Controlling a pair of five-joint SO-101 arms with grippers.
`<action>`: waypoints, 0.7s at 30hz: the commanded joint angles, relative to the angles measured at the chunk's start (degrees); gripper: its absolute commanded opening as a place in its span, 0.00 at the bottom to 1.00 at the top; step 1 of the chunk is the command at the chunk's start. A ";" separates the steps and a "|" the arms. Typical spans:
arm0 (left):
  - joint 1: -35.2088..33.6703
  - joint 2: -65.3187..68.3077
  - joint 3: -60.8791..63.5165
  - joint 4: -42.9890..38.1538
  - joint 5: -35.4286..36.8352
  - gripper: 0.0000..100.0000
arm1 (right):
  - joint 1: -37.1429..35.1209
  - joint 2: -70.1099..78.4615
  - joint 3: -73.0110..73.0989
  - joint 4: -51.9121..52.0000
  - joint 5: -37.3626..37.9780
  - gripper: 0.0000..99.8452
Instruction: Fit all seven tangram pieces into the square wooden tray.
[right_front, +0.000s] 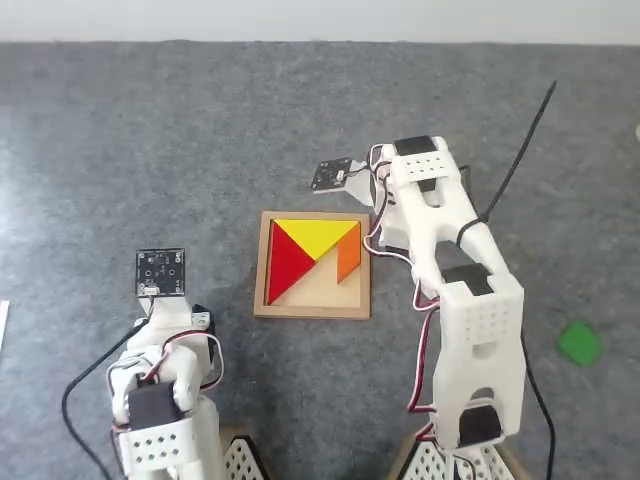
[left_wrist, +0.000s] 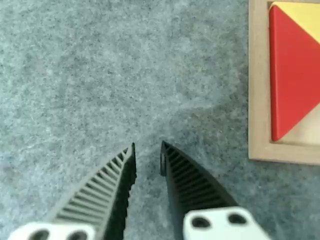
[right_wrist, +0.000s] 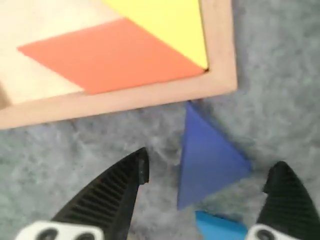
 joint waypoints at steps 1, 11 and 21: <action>0.09 -1.05 -0.66 0.18 -0.09 0.08 | -0.31 -0.40 -0.53 -0.75 -0.44 0.26; 0.18 -1.05 -0.66 0.18 -0.09 0.08 | 0.13 -0.84 -0.44 -0.75 -0.62 0.22; 0.18 -1.05 -0.66 0.18 -0.09 0.08 | -0.04 -7.60 -0.70 0.31 -3.43 0.22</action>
